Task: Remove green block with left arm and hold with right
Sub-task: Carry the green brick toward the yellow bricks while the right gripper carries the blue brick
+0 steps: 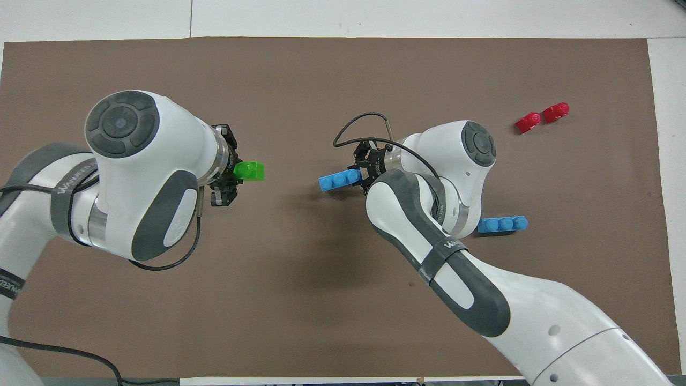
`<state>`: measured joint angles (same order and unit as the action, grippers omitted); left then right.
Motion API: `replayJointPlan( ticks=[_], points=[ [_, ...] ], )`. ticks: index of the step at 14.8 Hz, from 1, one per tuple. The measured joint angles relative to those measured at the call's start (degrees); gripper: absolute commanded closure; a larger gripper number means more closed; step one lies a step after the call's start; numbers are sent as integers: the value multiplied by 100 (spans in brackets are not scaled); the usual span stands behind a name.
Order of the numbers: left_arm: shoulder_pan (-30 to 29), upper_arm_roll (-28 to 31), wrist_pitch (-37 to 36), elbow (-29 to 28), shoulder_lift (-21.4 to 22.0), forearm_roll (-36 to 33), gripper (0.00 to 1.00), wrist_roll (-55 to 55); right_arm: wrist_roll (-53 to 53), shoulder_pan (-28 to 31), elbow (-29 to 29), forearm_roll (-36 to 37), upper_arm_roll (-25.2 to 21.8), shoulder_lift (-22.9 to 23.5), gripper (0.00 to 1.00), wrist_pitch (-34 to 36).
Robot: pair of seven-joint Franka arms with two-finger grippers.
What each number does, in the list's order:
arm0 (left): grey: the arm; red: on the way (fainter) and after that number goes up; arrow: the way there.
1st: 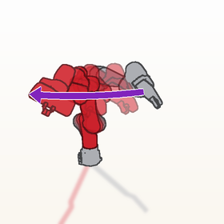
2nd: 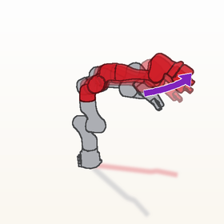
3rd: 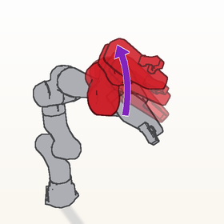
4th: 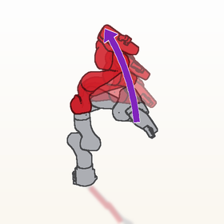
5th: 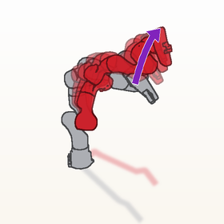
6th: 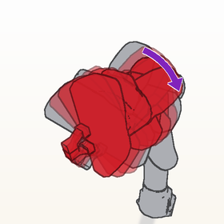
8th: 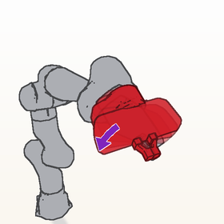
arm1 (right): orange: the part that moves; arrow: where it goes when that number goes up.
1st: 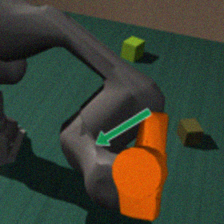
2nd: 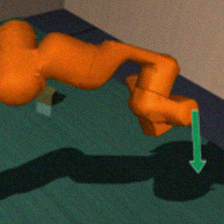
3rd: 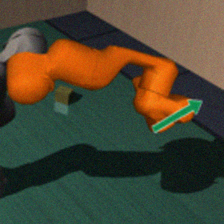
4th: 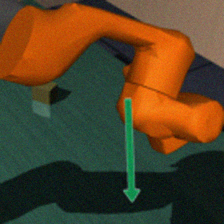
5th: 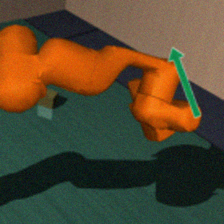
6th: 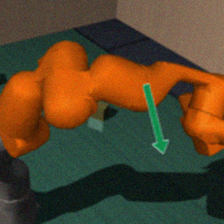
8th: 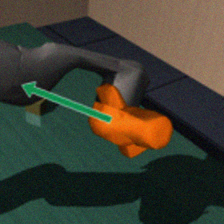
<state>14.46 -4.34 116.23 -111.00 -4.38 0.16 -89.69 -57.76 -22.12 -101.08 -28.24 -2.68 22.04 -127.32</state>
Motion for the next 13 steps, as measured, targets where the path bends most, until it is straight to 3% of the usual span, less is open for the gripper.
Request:
replayJointPlan(
  ticks=[3, 8, 10, 13],
  points=[
    [-346, 4, 236, -382, 95, 2, 100, 1186, 1587, 550, 79, 519, -23, -47, 100, 325],
    [-811, 11, 851, -913, 149, 3, 100, 2202, 3662, 1385, 76, 1188, -30, -33, 100, 412],
    [-954, 12, 1071, -1012, 133, 3, 100, 2414, 3531, 1453, 80, 1107, -26, -33, 100, 564],
    [-1137, 17, 1444, -1107, 1, 3, 100, 2716, 2193, 1463, 102, 533, -15, -34, 100, 670]
  ],
)
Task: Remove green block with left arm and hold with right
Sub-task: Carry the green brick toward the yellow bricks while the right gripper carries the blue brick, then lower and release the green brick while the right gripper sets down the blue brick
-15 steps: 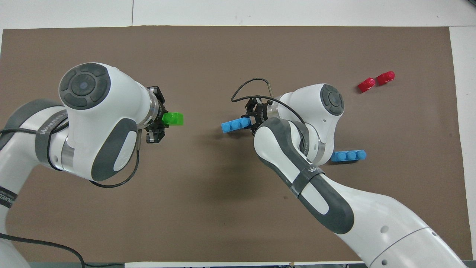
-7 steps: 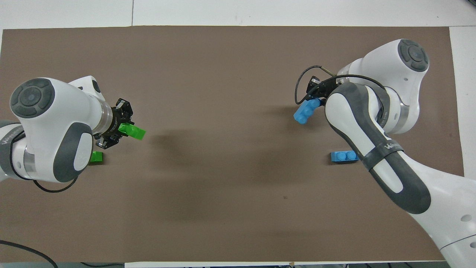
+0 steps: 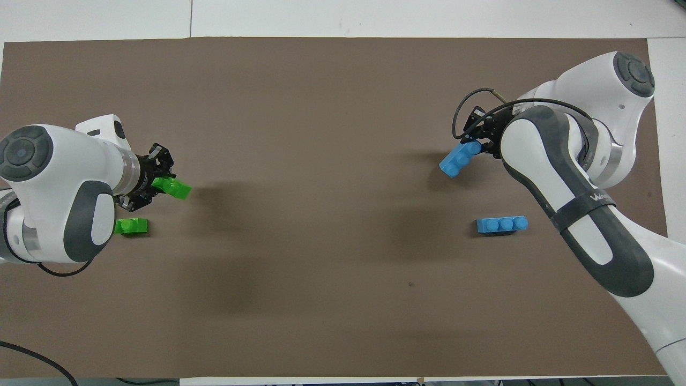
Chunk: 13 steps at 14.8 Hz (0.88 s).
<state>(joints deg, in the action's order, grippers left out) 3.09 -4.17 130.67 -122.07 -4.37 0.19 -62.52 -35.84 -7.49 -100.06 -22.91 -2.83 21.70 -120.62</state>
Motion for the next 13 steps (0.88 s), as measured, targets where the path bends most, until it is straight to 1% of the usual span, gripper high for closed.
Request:
replayJointPlan(
  ticks=[1, 3, 6, 8, 11, 13],
  points=[
    [-81, 0, 73, -4, -61, 0, 100, 157, -434, 70, 0, -244, -4, 0, 100, 39],
    [-267, 4, 267, -7, -186, 0, 100, 470, -1080, 325, -6, -503, -10, 0, 100, 189],
    [-386, 8, 526, -15, -412, -34, 100, 679, -1885, 733, -47, -547, -11, 2, 100, 377],
    [-386, 4, 640, -15, -538, -147, 100, 686, -2339, 864, -104, -677, -11, 3, 100, 425],
    [-391, 5, 716, -14, -635, -416, 100, 685, -2709, 881, -267, -826, -9, 9, 100, 422],
    [-402, 17, 795, -14, -706, -569, 100, 658, -2758, 904, -417, -976, -11, 14, 100, 390]
  ],
)
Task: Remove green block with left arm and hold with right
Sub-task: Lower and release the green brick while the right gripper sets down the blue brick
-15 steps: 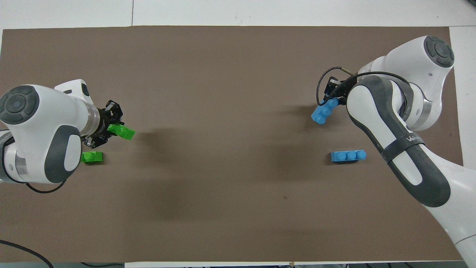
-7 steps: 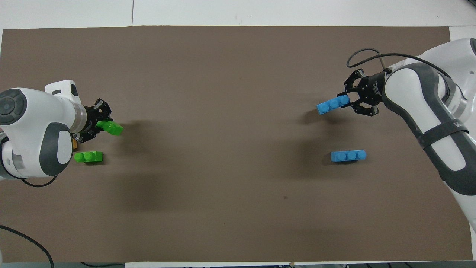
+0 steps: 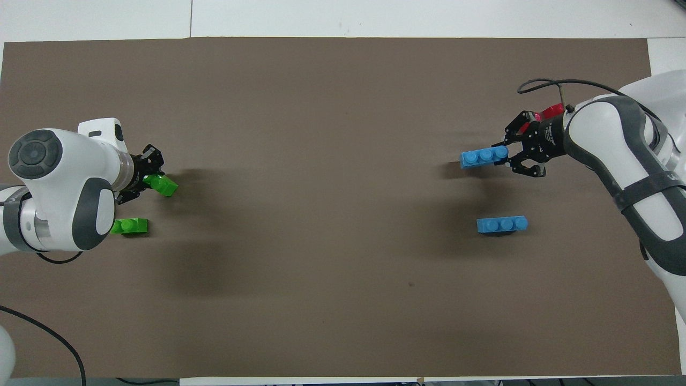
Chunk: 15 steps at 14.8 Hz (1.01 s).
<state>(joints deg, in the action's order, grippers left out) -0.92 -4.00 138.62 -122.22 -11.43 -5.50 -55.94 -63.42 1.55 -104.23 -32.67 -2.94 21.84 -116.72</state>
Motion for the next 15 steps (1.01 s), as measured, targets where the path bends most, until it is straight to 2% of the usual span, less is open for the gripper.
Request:
replayJointPlan(
  ticks=[6, 7, 8, 9, 10, 15],
  points=[
    [-11, 20, 153, 1, -123, -320, 100, -200, -5, 45, -334, -250, -2, 5, 100, -161],
    [-11, 20, 154, 1, -124, -362, 83, -211, -5, 77, -376, -255, -3, 5, 100, -164],
    [-11, 20, 156, 1, -125, -379, 32, -211, -5, 133, -415, -255, -3, 5, 100, -165],
    [-11, 19, 159, 1, -125, -390, 5, -212, -5, 200, -438, -255, -3, 5, 100, -165],
    [-11, 19, 159, 1, -125, -394, 0, -217, -5, 269, -454, -255, -3, 4, 100, -165],
    [-13, 22, 182, 47, -120, -399, 0, -265, 94, 403, -566, -270, 0, -23, 100, -165]
  ],
)
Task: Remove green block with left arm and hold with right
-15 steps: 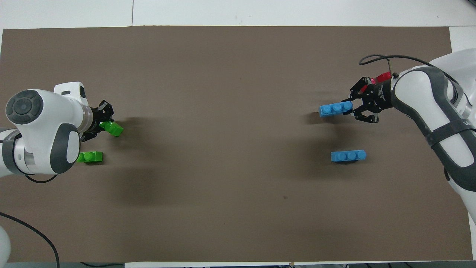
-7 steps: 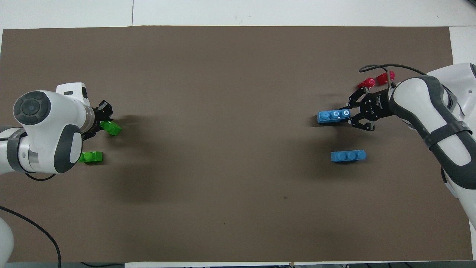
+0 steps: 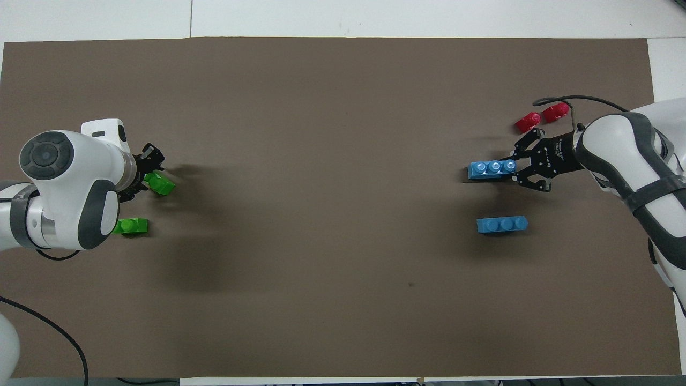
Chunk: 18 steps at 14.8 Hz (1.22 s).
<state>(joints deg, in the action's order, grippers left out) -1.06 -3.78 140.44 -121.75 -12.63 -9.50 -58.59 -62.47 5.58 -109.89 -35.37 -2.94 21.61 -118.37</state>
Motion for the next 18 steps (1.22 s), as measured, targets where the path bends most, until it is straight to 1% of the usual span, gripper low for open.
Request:
replayJointPlan(
  ticks=[6, 7, 9, 10, 12, 13, 16, 18],
  points=[
    [-11, -18, -288, 311, 201, -17, 0, 0, 509, 2, -179, -41, 5, -100, 100, -150],
    [-8, -30, -434, 412, 243, -17, 0, 0, 567, 2, -201, -53, 8, -109, 81, -183],
    [-3, -60, -894, 735, 316, -19, 0, 0, 610, 2, -229, -57, 16, -126, 33, -225],
    [-2, -77, -1113, 910, 354, -21, 0, 0, 633, 0, -255, -56, 17, -128, 23, -256],
    [0, -116, -1514, 1218, 458, -29, 0, 43, 667, 0, -323, -56, 17, -127, 16, -322],
    [2, -135, -1736, 1357, 507, -35, 0, 181, 668, 0, -325, -56, 17, -128, 14, -323],
    [2, -149, -2468, 1854, 606, -35, 0, 1118, 645, -1, -270, -56, 19, -168, 9, -300],
    [-1, -138, -2848, 2103, 733, -32, 0, 1934, 565, 0, -228, -56, 19, -312, 5, -173]
  ],
)
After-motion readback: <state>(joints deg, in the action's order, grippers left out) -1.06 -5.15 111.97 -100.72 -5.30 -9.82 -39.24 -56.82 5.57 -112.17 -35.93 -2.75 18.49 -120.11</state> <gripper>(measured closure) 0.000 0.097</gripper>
